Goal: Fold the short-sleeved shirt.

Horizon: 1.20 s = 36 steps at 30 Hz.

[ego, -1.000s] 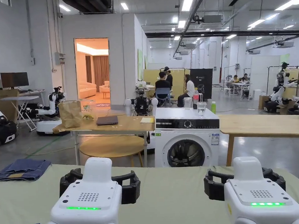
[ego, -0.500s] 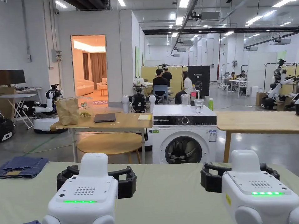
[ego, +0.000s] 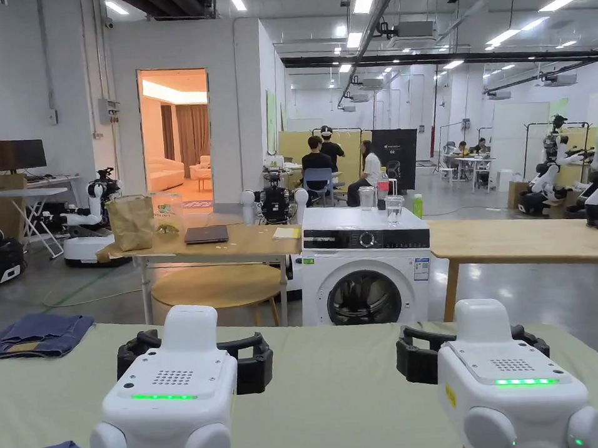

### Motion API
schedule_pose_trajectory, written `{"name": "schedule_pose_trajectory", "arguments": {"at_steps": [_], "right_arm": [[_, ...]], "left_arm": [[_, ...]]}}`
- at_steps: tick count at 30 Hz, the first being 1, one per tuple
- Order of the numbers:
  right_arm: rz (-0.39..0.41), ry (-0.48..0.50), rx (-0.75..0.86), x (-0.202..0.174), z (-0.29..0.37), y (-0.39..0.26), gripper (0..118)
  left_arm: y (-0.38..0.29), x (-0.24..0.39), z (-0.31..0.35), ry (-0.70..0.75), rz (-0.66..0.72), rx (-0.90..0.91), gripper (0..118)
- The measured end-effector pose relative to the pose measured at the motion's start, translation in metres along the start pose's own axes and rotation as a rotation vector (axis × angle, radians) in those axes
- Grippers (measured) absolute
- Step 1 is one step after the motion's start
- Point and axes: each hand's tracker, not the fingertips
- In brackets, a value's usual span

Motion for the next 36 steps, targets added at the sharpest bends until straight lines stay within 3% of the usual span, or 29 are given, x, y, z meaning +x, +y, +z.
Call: {"name": "schedule_pose_trajectory", "arguments": {"at_steps": [10, 14, 29, 36], "right_arm": [[0.026, -0.035, 0.023, -0.004, 0.000, -0.002, 118], [0.017, -0.022, 0.024, -0.005, 0.000, -0.001, 118], [0.055, -0.031, 0.028, -0.009, 0.003, -0.003, 118], [0.023, -0.009, 0.029, -0.009, 0.005, -0.001, 118]], "left_arm": [[0.003, 0.000, 0.002, 0.038, -0.037, 0.016, 118], [0.001, -0.005, 0.005, -0.024, 0.018, 0.030, 118], [0.001, -0.014, 0.003, 0.020, 0.034, 0.013, 118], [-0.002, -0.008, 0.005, 0.007, -0.014, 0.021, 118]]}}
